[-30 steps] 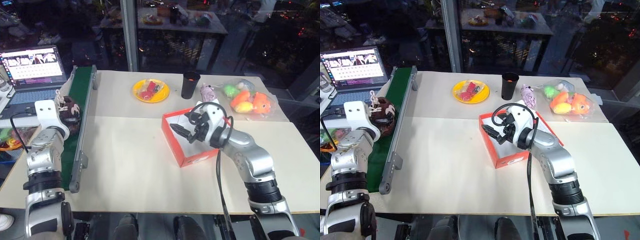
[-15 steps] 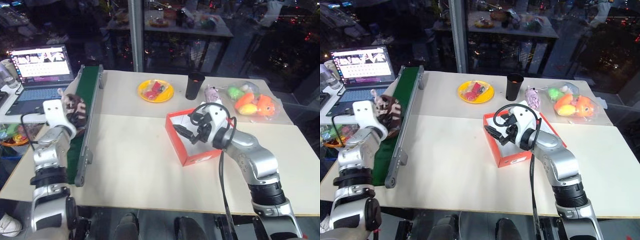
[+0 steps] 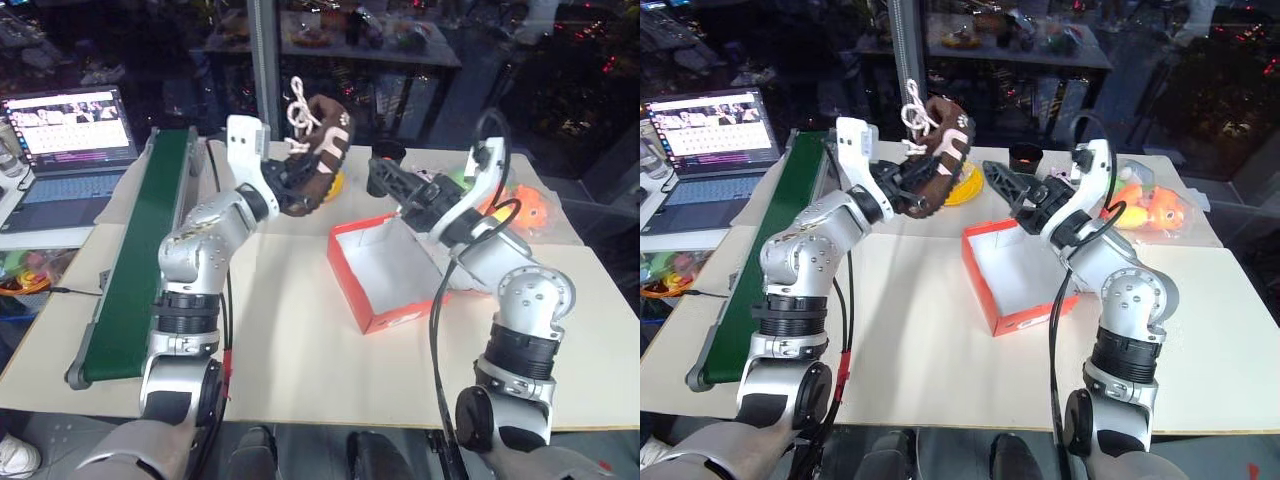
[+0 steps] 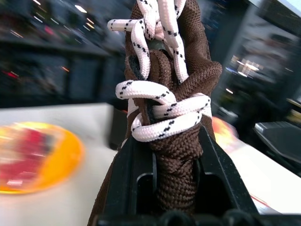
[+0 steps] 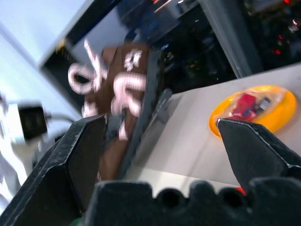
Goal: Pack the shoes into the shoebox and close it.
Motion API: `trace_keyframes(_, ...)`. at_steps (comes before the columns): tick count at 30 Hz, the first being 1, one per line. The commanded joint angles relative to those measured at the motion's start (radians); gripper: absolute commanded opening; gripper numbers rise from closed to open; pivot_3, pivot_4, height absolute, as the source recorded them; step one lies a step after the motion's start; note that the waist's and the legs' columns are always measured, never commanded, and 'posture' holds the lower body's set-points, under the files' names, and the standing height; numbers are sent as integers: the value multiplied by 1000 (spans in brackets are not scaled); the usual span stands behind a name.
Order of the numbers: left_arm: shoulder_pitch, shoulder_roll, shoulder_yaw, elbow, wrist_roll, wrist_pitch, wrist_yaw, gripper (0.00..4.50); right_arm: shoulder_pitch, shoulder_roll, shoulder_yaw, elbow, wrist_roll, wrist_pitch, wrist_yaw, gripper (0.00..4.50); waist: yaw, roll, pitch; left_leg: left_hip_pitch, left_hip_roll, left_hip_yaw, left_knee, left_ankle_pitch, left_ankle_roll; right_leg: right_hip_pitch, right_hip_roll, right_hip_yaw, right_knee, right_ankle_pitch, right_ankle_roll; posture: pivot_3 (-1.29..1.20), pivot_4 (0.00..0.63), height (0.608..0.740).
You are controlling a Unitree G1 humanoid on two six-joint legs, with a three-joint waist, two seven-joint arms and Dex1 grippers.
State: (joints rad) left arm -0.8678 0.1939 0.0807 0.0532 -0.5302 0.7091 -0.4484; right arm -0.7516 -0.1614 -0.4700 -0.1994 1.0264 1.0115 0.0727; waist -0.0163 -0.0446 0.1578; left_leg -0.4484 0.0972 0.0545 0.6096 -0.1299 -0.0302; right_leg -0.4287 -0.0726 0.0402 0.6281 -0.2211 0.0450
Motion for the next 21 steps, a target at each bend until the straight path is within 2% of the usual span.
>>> trace_keyframes(1,-27,-34,-28,-75,-53,30,-33,389,-35,0,-14,-46,116,23,-87,4500,0,0,0,0,0,0,0,0,0,0,0,0,0,0,0,0,150,736)
trace_keyframes(11,-57,-79,-49,-45,-55,23,-39,389,-3,-13,33,-74,185,-9,-182,4500,-1,1,0,0,0,-1,3,1,2,1,0,0,1,0,0,0,150,736)
trace_keyframes(14,-61,-93,-49,-56,-62,29,-34,343,10,-13,41,-79,197,-23,-194,3836,1,1,0,0,0,-1,3,1,2,1,0,0,0,0,0,0,150,736)
trace_keyframes(21,-53,-97,-43,-78,-66,44,-22,343,14,-11,35,-63,213,-81,-222,1493,0,1,1,-2,0,-1,3,1,2,0,0,0,0,0,0,0,150,736)
